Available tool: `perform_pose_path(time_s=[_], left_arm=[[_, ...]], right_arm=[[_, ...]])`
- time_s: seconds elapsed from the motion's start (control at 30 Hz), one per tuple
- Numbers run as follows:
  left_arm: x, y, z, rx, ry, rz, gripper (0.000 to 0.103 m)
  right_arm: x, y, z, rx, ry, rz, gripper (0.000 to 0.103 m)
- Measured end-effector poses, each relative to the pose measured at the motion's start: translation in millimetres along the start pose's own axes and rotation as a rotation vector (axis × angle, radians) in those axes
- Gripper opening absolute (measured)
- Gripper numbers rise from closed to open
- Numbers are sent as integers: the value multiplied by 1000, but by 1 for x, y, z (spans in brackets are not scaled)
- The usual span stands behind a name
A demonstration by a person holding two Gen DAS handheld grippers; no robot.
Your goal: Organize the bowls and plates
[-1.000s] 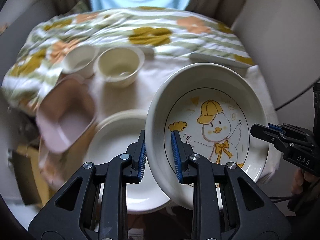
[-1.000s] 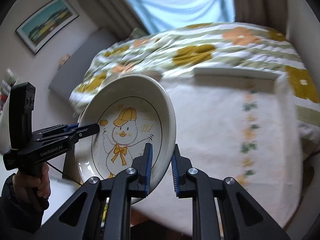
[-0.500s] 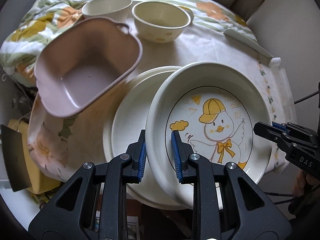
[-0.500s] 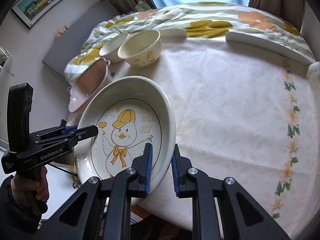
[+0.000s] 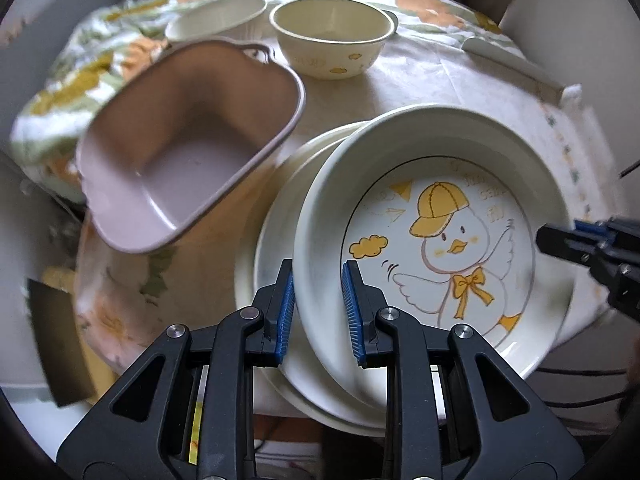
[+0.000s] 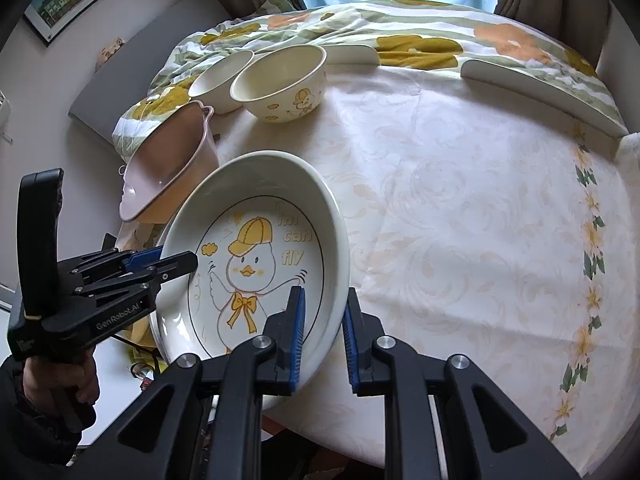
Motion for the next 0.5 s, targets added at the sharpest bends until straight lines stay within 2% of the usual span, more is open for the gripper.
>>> perform_pose_path(time_s=[0.33, 0.5], left_arm=[[-3, -2, 1, 112, 156, 40, 21], [-3, -3, 2, 127, 194, 48, 21]], right_arm=[[9, -2, -4, -60, -59, -6, 17], [12, -3, -8, -121, -125, 4, 17]])
Point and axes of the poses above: each gripper's, at about its wrist camera, not at the fingertips, and x roughly the way its jaws point, z to its right, y to its top, the point moved 8 cm from there along x, roughly the way its jaws point, and after that the axes turned 6 degrees about x, right-handed, at the moved point
